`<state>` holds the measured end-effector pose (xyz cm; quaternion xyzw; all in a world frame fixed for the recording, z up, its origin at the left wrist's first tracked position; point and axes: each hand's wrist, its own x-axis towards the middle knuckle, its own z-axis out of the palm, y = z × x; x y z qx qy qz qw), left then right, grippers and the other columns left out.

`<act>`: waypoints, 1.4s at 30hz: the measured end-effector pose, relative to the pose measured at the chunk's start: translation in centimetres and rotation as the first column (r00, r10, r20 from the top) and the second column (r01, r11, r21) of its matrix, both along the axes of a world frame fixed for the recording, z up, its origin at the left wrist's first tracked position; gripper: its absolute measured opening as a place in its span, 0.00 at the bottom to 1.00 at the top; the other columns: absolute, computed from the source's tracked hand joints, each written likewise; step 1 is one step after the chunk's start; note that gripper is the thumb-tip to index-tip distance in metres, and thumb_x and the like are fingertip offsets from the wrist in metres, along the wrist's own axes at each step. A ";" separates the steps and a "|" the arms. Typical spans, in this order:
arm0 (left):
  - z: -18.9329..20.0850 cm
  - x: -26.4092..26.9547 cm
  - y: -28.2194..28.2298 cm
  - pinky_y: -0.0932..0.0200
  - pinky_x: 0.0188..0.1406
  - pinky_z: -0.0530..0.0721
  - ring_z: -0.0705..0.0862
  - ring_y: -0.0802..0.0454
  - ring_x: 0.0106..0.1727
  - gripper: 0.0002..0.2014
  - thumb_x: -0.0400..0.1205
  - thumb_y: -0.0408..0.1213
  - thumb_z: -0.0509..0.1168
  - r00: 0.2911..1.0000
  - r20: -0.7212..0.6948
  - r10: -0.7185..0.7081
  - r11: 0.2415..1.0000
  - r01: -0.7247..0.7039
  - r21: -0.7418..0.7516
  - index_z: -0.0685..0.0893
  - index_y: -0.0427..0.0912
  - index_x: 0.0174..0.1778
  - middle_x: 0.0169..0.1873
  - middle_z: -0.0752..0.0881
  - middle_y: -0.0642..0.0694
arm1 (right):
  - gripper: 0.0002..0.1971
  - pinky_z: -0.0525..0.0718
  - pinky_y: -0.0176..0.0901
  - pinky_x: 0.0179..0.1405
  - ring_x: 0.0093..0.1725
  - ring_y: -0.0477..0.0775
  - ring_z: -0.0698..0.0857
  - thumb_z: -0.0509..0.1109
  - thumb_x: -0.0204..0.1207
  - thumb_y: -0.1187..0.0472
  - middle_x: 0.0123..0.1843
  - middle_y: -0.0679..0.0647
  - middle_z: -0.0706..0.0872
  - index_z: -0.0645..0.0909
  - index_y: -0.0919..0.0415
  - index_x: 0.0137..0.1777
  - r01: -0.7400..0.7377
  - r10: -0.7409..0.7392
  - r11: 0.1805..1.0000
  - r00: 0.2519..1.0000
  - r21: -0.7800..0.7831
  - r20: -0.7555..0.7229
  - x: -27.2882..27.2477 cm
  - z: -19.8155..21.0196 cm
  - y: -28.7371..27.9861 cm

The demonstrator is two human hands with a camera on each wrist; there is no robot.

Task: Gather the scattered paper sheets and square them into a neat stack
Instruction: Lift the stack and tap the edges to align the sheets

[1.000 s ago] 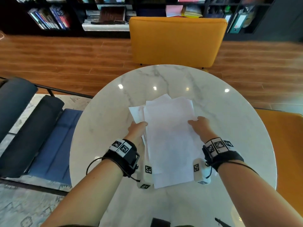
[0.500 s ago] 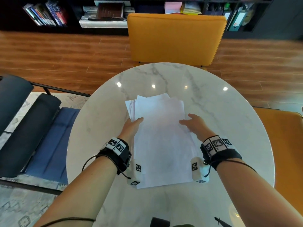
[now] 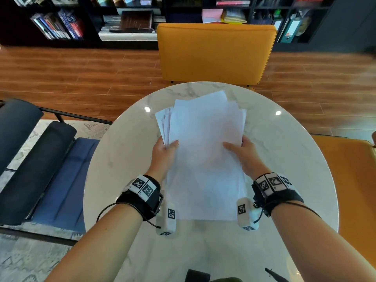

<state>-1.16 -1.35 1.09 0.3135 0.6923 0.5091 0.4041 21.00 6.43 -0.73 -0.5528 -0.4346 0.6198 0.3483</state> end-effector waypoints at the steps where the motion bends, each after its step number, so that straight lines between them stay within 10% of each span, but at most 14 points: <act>1: 0.7 0.0 0.2 0.63 0.47 0.80 0.84 0.54 0.48 0.09 0.81 0.34 0.64 1.000 -0.023 0.013 0.999 -0.013 0.039 0.81 0.40 0.57 0.46 0.86 0.50 | 0.20 0.87 0.60 0.57 0.54 0.64 0.90 0.76 0.69 0.67 0.56 0.63 0.90 0.82 0.64 0.62 0.016 -0.014 0.999 0.999 0.031 -0.041 -0.1 0.8 0.1; 8: 6.9 1.0 1.4 0.80 0.53 0.77 0.81 0.56 0.64 0.22 0.82 0.39 0.64 0.989 -0.071 0.133 0.937 -0.102 0.335 0.71 0.37 0.71 0.66 0.81 0.44 | 0.13 0.88 0.54 0.53 0.51 0.58 0.88 0.73 0.71 0.70 0.48 0.54 0.90 0.82 0.55 0.53 0.114 -0.059 0.952 0.979 0.284 -0.197 -1.4 7.3 0.5; 19: 7.6 3.4 -1.1 0.81 0.60 0.71 0.75 0.81 0.61 0.20 0.85 0.35 0.60 0.981 -0.104 0.163 0.869 -0.093 0.486 0.67 0.35 0.73 0.62 0.78 0.57 | 0.19 0.88 0.46 0.43 0.45 0.50 0.92 0.80 0.67 0.62 0.47 0.54 0.92 0.85 0.65 0.58 0.198 -0.145 0.926 0.973 0.322 -0.182 -0.4 8.0 -3.4; 26: 8.8 4.2 -2.0 0.70 0.62 0.77 0.81 0.69 0.59 0.12 0.84 0.36 0.59 0.976 -0.055 0.212 0.806 -0.143 0.575 0.73 0.38 0.62 0.57 0.83 0.55 | 0.11 0.87 0.33 0.38 0.42 0.40 0.92 0.79 0.68 0.63 0.40 0.42 0.93 0.86 0.51 0.49 0.212 -0.132 0.886 0.968 0.412 -0.214 0.2 10.2 -4.4; 29: 8.3 4.4 -2.8 0.61 0.66 0.79 0.81 0.56 0.65 0.21 0.83 0.42 0.60 0.982 -0.069 0.173 0.834 -0.109 0.540 0.70 0.36 0.69 0.62 0.83 0.45 | 0.20 0.88 0.41 0.42 0.49 0.48 0.92 0.82 0.64 0.58 0.49 0.50 0.93 0.85 0.58 0.56 0.196 -0.123 0.902 0.971 0.383 -0.207 0.5 10.0 -5.0; 35: 9.2 4.4 -3.2 0.73 0.48 0.79 0.82 0.67 0.44 0.10 0.84 0.39 0.57 0.956 -0.162 0.244 0.792 -0.100 0.602 0.74 0.36 0.56 0.41 0.81 0.56 | 0.16 0.88 0.41 0.44 0.47 0.47 0.92 0.78 0.69 0.58 0.45 0.46 0.93 0.85 0.60 0.57 0.209 -0.147 0.886 0.973 0.415 -0.176 1.2 10.9 -5.0; 40: 8.2 5.0 -4.3 0.59 0.63 0.81 0.82 0.60 0.61 0.10 0.84 0.39 0.61 0.980 -0.128 0.150 0.846 -0.060 0.530 0.72 0.53 0.60 0.56 0.82 0.58 | 0.26 0.90 0.54 0.51 0.52 0.53 0.91 0.83 0.61 0.54 0.53 0.54 0.92 0.84 0.56 0.60 0.142 -0.107 0.922 0.987 0.359 -0.116 1.2 9.5 -6.3; 42: 8.6 5.1 -4.3 0.73 0.63 0.76 0.77 0.72 0.63 0.15 0.83 0.36 0.62 0.979 -0.125 0.162 0.828 -0.066 0.557 0.69 0.50 0.64 0.60 0.77 0.61 | 0.29 0.90 0.53 0.51 0.53 0.53 0.92 0.84 0.58 0.51 0.53 0.53 0.92 0.84 0.56 0.59 0.154 -0.113 0.919 0.985 0.364 -0.131 1.2 10.0 -6.3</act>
